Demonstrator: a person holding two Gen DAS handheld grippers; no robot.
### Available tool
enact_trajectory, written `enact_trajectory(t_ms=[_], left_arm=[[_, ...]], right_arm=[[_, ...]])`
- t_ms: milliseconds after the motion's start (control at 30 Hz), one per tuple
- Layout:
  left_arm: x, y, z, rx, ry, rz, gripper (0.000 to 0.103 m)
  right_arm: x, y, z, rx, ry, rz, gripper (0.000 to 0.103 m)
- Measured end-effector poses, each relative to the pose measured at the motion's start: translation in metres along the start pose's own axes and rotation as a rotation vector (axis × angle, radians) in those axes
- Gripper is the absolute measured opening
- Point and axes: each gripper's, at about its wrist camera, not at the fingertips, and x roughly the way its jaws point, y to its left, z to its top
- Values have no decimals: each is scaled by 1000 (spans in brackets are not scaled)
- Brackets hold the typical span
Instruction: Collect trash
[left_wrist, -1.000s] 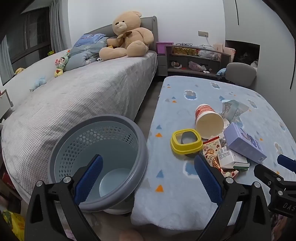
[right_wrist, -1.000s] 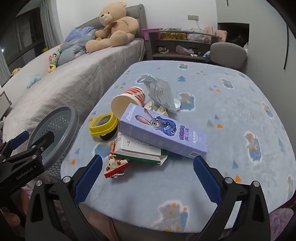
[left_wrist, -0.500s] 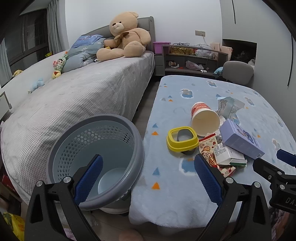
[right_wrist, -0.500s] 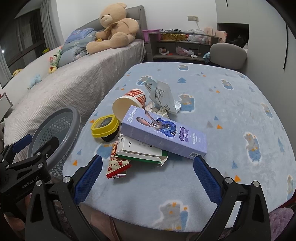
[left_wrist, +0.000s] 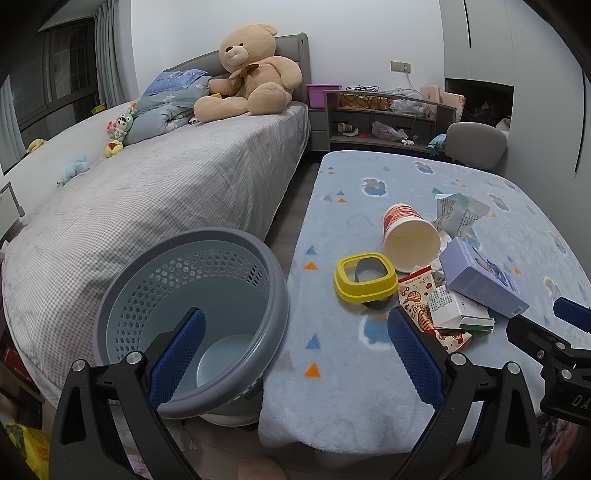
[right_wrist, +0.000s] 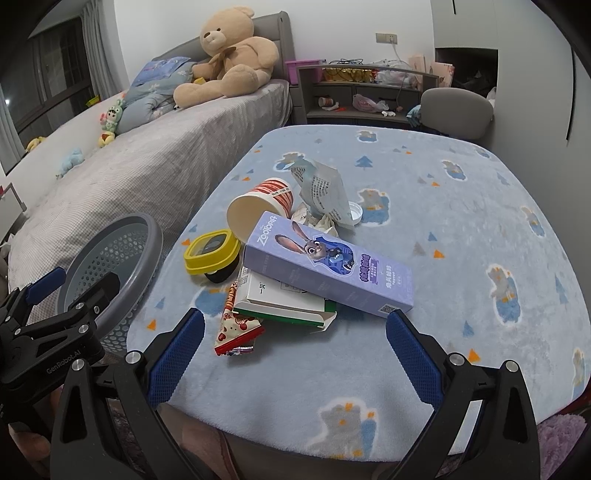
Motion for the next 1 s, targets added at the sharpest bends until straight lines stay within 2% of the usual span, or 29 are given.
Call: enact_trajectory(t_ms=[1000], left_arm=[[0, 0, 0, 0, 0, -1, 94]], right_arm=[[-2, -2, 1, 0, -5, 4, 97]])
